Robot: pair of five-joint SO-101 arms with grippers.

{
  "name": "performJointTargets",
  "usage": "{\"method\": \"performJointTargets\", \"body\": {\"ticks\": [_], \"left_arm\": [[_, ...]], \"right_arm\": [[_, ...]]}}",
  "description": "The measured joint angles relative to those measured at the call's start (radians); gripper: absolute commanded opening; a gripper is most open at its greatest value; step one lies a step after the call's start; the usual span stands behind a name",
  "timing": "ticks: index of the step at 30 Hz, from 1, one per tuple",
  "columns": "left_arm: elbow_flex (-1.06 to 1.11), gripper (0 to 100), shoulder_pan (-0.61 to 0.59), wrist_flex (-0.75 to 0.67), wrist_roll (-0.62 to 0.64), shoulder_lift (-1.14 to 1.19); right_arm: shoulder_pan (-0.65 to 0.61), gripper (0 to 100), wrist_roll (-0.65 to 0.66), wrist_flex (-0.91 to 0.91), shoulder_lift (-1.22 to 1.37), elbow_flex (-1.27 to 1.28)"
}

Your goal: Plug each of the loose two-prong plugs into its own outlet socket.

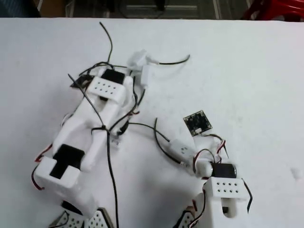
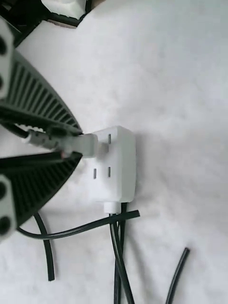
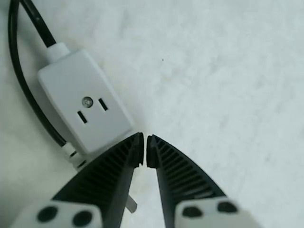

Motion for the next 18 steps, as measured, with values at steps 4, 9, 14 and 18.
{"method": "performJointTargets", "body": {"ticks": [4,9,14,18], "left_arm": [[0.04,2,0.002,-0.005,0.0,-0.018],[0.052,2,0.002,-0.005,0.0,-0.02],[0.046,2,-0.051,-0.003,-0.003,-0.015],[0.048,2,-0.077,-0.029,-0.006,-0.006]], "right_arm": [[0.0,3.2,0.0,0.0,0.0,0.0],[0.0,3.2,0.0,0.0,0.0,0.0],[0.0,3.2,0.0,0.0,0.0,0.0],[0.0,3.2,0.0,0.0,0.0,0.0]]}}
